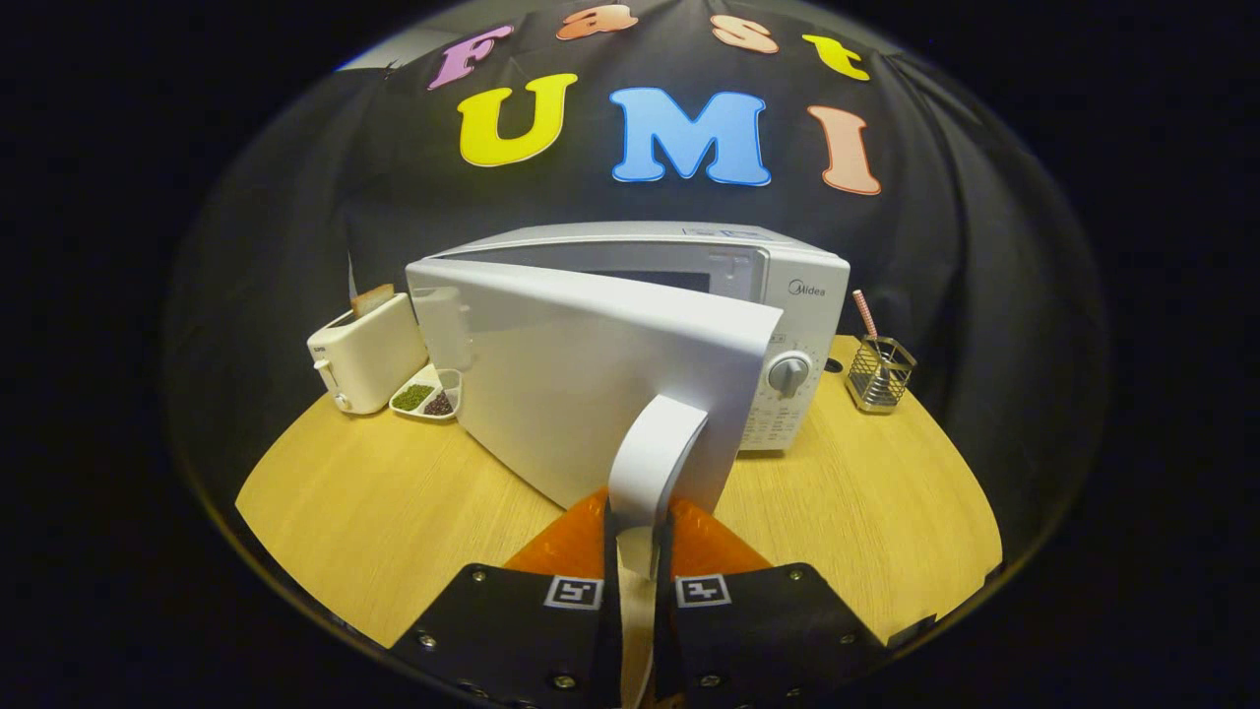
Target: Open the microwave, put the food inside, and close the microwave door.
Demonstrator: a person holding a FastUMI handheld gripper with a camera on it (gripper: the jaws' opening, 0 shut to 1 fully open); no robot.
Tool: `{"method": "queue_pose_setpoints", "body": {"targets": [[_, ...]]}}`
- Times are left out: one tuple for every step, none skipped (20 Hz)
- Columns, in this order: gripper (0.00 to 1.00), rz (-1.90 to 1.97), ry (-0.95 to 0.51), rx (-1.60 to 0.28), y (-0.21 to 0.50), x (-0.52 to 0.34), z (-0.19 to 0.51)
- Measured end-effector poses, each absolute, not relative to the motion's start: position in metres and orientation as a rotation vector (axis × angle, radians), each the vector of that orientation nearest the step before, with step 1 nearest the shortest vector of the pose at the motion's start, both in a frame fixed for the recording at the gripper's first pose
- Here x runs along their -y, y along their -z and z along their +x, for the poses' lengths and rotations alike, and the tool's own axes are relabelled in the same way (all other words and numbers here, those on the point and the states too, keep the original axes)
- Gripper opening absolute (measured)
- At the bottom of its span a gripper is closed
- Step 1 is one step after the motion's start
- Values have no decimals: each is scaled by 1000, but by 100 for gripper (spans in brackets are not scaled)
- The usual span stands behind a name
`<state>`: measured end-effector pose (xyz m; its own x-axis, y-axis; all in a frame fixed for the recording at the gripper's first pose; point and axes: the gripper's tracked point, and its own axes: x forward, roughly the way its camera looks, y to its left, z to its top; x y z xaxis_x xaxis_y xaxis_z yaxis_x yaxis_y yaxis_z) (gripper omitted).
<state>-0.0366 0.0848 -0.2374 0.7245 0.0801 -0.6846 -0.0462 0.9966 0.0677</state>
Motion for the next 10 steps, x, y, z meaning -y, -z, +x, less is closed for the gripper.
{"method": "queue_pose_setpoints", "body": {"targets": [[16,49,-75,-762,236,-90,-44],[19,47,-82,-751,233,-97,-49],[22,34,-86,-739,228,-103,-53],[23,20,-92,-725,222,-110,-55],[29,6,-101,-714,218,-117,-60],[32,-5,-106,-707,216,-125,-63],[42,-14,-108,-705,215,-132,-69],[42,-14,-114,-703,214,-140,-74],[45,-15,-128,-703,215,-149,-81],[48,-18,-139,-710,216,-157,-86]]}}
